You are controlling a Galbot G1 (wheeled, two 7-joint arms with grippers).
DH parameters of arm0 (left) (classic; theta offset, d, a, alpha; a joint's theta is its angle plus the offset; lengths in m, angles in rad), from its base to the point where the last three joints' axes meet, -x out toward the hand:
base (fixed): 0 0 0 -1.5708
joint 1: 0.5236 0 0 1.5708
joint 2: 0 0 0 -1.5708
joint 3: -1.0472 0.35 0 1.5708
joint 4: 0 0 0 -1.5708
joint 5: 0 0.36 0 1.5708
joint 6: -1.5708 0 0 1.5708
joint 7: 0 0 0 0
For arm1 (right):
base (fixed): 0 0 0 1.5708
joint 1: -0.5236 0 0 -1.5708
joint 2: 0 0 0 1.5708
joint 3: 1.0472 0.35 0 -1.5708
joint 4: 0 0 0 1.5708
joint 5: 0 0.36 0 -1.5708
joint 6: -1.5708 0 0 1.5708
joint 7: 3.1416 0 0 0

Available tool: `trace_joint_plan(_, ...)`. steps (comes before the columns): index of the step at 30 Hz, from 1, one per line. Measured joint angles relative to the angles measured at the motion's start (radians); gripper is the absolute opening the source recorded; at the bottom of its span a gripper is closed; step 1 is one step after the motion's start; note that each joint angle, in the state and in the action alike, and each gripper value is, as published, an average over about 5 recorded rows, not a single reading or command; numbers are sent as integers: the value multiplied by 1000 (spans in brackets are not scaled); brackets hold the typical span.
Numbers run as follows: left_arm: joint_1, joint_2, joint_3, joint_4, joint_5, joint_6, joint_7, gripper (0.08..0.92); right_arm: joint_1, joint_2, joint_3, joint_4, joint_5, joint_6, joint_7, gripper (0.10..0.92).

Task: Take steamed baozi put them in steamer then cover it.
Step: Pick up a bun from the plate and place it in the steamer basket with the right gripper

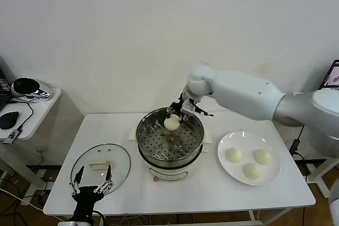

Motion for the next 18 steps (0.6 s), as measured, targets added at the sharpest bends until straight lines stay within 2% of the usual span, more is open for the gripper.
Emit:
trace_joint_plan(7, 1, -2, 0, -1, 1, -3, 1, 823, -40, 39, 30, -67, -95, 51, 42, 572)
trace_joint_plan(15, 1, -6, 3, -1, 4, -5, 1, 823, -49, 45, 42, -87, -134, 78, 72, 776)
trace_joint_plan(18, 0, -7, 4, -4, 4, -4, 0, 823, -23, 29, 33, -55, -105, 54, 59, 815)
